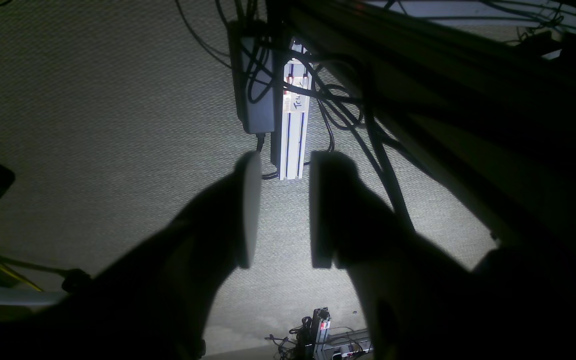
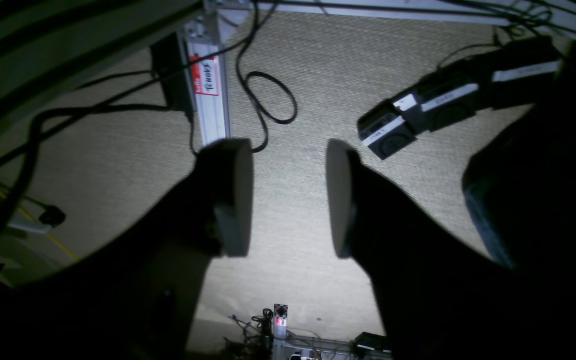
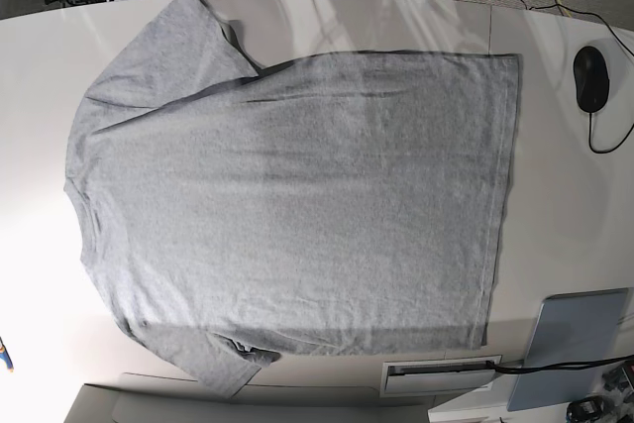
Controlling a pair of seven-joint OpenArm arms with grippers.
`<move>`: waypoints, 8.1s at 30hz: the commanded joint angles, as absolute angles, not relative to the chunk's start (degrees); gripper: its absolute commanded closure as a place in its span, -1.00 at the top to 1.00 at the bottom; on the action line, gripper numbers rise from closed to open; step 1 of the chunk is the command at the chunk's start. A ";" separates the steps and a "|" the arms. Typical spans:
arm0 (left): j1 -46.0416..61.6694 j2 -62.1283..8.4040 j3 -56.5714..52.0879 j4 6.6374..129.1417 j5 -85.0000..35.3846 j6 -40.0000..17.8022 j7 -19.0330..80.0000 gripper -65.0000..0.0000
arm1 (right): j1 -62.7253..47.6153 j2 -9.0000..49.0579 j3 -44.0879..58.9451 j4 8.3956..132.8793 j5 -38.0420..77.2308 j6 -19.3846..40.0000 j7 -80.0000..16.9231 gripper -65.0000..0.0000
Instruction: Fold the T-shirt properly
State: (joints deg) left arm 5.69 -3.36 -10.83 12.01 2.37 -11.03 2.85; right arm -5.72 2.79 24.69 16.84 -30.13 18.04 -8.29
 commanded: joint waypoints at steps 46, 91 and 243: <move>15.25 -3.68 -10.66 23.44 2.59 -12.05 2.57 -0.43 | -10.61 7.22 24.80 17.26 -23.35 21.30 -7.51 -0.25; 48.34 -32.67 -10.68 120.22 20.62 -25.82 20.49 -0.29 | -59.40 22.81 46.61 120.75 8.95 40.00 -28.82 -0.25; 17.93 -33.80 -7.88 99.61 -4.78 -25.43 20.82 -1.00 | -10.04 40.10 -12.01 99.74 -25.74 13.80 -35.55 -1.00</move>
State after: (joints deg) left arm 18.28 -32.97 -7.44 98.83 -4.34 -25.89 21.69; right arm -10.76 39.00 -12.53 98.98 -24.93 14.94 -35.90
